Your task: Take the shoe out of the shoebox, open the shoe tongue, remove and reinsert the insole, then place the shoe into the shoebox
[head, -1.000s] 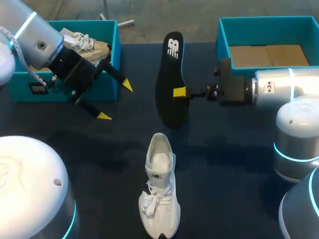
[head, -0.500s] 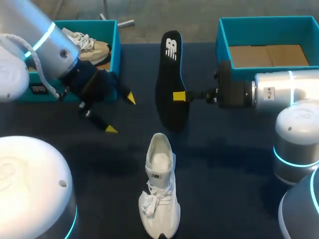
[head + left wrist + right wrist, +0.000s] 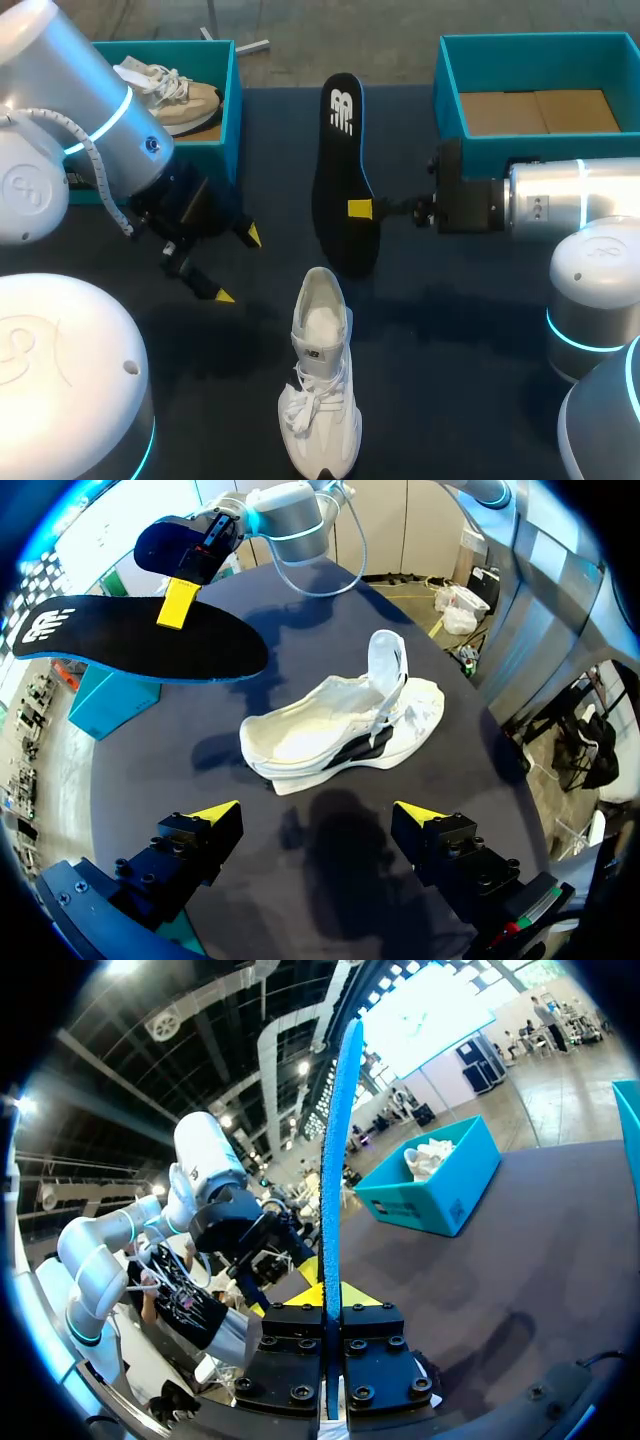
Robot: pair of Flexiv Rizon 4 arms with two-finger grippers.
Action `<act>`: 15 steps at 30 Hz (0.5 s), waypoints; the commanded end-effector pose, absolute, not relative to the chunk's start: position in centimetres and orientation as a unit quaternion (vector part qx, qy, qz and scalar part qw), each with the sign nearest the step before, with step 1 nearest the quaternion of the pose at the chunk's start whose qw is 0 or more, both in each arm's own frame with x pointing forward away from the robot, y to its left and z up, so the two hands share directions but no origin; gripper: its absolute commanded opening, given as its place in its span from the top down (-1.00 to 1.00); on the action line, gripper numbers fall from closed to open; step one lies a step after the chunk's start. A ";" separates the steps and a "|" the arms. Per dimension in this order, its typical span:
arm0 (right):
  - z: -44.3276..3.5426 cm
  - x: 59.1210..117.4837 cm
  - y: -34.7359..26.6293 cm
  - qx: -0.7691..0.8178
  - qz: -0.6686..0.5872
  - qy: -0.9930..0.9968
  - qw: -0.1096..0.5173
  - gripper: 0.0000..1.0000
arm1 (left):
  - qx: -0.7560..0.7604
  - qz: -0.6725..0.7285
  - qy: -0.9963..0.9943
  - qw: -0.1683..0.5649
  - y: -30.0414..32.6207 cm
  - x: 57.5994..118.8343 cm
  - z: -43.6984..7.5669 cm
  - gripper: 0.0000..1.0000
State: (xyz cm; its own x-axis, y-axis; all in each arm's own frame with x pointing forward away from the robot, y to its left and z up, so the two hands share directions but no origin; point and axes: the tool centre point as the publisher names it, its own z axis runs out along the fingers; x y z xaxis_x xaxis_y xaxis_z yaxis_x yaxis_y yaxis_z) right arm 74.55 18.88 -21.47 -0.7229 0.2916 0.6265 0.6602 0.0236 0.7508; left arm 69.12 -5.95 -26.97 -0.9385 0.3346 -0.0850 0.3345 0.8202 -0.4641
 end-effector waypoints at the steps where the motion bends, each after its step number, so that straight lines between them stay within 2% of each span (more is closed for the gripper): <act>1: -21.4 74.6 19.2 -0.342 -0.608 -0.700 0.150 1.00 | -0.175 0.242 -0.954 -0.001 -5.9 69.0 -26.9 -1.00; 8: -21.4 74.6 19.2 -0.342 -0.608 -0.700 0.150 1.00 | -0.162 0.230 -0.960 -0.001 -6.2 68.9 -27.4 -1.00; 15: -23.8 74.1 19.5 -0.329 -0.632 -0.691 0.123 1.00 | -0.116 0.185 -0.976 0.004 -6.7 68.0 -29.3 -1.00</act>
State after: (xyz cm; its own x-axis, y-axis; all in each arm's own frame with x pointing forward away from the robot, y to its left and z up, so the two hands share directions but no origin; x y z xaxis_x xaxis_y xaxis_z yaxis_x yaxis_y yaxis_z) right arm 74.61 18.87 -22.73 -0.7489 0.2988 0.5914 0.6247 0.0210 0.7805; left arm 68.17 -5.84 -28.70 -0.9688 0.2456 -0.0326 0.2380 0.8863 -0.3972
